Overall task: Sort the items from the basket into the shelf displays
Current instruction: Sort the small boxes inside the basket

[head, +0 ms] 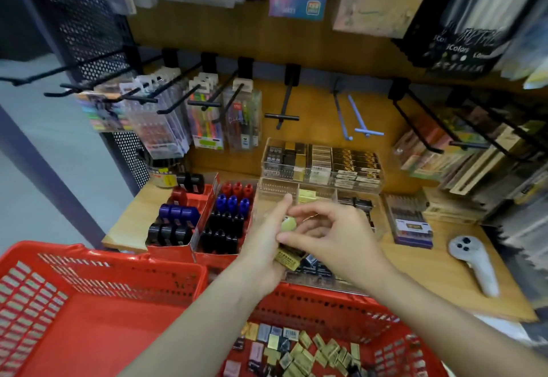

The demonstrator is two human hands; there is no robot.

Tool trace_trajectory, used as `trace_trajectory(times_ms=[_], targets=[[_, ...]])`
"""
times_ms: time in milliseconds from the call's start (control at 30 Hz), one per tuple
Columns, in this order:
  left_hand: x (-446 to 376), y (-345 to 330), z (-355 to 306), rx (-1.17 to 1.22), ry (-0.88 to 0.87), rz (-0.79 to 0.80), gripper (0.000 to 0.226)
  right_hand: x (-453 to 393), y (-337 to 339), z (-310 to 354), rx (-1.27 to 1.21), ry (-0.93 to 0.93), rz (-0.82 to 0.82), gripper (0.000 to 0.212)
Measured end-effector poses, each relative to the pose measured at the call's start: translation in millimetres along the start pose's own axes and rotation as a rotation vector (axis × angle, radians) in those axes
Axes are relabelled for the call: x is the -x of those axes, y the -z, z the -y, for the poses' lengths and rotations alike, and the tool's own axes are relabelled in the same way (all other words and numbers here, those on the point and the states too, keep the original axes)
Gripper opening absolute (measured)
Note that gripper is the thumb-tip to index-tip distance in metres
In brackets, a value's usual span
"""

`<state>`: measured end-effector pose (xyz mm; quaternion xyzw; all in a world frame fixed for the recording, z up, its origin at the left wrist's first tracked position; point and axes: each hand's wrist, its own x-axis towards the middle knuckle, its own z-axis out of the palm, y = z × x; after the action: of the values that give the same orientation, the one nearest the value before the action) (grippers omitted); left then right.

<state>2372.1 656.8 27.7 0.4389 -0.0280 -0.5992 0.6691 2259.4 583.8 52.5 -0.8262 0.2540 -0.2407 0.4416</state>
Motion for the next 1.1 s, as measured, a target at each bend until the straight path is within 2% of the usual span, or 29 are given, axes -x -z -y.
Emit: trace_trajectory(times_ms=[100,167,233,367,467,600,700,800,900,1033,1100], targets=[[3.6,-2.4,-1.3,-0.102,-0.036,-0.048,0.075,1.3,-0.4,1.2,-0.029,-0.045,-0.018,0.024],[4.0,-0.2,-1.8,-0.174,-0.048,-0.087,0.079,2.0,0.6,4.2,-0.053,-0.067,-0.008,0.025],[4.6,2.7,-1.3,-0.199,-0.042,-0.108,0.072,2.8,-0.2,5.6,-0.046,-0.078,-0.021,0.031],[7.3,3.1,-1.6,0.001,0.051,-0.049,0.056,1.9,-0.9,0.5,-0.122,-0.116,-0.094,0.04],[6.0,2.0,-3.9,0.034,0.067,-0.05,0.046,2.1,4.0,-6.3,-0.168,-0.15,-0.151,0.039],[3.7,3.9,-5.3,-0.034,0.032,-0.053,0.03,5.2,7.8,-15.3,-0.364,-0.202,-0.094,0.033],[3.3,5.8,-4.7,-0.147,0.0,-0.023,0.025,5.3,7.0,-16.4,-0.496,-0.231,-0.153,0.022],[5.5,3.8,-4.7,-0.171,0.012,-0.026,0.036,3.8,11.9,-20.1,-0.191,-0.102,-0.246,0.022],[8.7,2.1,-5.7,-0.166,0.025,-0.006,0.048,8.0,20.0,-19.6,-0.003,0.089,-0.268,0.027],[11.5,-2.8,-4.5,-0.159,0.027,0.054,0.041,13.4,26.5,-21.6,0.213,0.342,-0.273,0.031],[11.0,-3.8,-3.5,-0.138,0.019,0.044,0.036,13.4,27.0,-22.3,0.197,0.336,-0.233,0.031]])
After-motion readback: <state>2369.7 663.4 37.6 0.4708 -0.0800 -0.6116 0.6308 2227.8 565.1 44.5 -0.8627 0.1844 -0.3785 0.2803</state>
